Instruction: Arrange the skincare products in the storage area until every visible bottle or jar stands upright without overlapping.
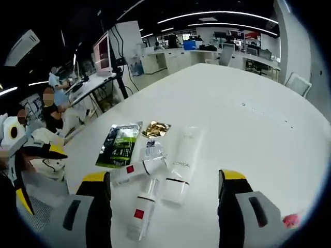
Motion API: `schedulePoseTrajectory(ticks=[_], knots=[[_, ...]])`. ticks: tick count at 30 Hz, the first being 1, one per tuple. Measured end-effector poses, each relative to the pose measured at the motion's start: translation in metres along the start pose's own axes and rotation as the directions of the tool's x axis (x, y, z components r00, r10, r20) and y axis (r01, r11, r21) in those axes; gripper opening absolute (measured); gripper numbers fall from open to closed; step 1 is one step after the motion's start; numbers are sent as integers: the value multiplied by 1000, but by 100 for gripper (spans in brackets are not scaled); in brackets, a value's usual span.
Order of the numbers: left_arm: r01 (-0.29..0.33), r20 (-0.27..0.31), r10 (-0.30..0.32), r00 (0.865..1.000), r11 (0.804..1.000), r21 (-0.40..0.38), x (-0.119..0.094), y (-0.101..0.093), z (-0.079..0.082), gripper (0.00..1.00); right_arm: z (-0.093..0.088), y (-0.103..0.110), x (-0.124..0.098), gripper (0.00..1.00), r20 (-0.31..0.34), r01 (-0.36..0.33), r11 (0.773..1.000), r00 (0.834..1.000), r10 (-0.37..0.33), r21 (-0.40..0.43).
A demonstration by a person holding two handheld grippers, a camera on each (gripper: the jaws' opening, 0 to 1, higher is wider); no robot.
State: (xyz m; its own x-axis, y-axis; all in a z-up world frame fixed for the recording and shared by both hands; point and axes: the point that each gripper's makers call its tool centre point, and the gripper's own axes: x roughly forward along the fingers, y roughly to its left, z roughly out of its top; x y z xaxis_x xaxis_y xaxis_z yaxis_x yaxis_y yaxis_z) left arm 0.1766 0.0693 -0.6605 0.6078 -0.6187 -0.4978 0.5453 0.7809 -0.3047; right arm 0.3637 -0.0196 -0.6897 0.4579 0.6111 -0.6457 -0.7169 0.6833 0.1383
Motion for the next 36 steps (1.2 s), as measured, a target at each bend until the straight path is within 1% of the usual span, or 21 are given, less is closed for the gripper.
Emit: schedulePoseTrajectory(ticks=[3,5,6,8,9,10,14,20,23,26,28,34,36], knots=[[2,-2,-2,1000,1000,-4,1,-1,0,92,2,-7,13,81,-16,17,1000,1000,-16,8],[5,-6,-5,1000,1000,1,1,-2,-1,92,-2,-13,16,77,-49,57,998,997,-55,41],[7,-11,-7,1000,1000,8,2,-3,-2,92,-1,-17,17,73,-59,72,996,996,-69,50],[8,-18,-8,1000,1000,16,3,-3,-4,91,-3,-25,22,70,-69,98,992,993,-93,79],[10,-20,-9,1000,1000,15,4,-4,-4,91,-4,-26,25,69,-70,100,991,993,-94,84],[11,-19,-11,1000,1000,11,5,-3,-4,91,-6,-21,25,68,-79,104,991,992,-97,86],[13,-21,-13,1000,1000,0,7,-2,-5,91,-11,-23,37,66,-110,114,991,988,-105,71],[11,-19,-11,1000,1000,-17,8,0,-6,91,-5,-28,55,60,-116,132,990,985,-125,55],[3,-22,-3,1000,1000,-22,8,2,-7,91,-5,-36,63,55,-127,173,984,977,-168,29],[-3,-23,2,1000,1000,-25,9,4,-7,91,-10,-40,73,53,-145,193,981,971,-188,15],[-2,-22,1,1000,1000,-30,9,4,-7,91,-9,-39,74,52,-143,193,981,971,-189,10],[-6,-27,5,1000,999,-44,10,6,-9,91,-4,-39,91,47,-132,197,980,971,-199,-25],[-7,-28,6,1000,999,-44,11,7,-10,91,-4,-39,92,46,-130,203,979,970,-206,-35]])
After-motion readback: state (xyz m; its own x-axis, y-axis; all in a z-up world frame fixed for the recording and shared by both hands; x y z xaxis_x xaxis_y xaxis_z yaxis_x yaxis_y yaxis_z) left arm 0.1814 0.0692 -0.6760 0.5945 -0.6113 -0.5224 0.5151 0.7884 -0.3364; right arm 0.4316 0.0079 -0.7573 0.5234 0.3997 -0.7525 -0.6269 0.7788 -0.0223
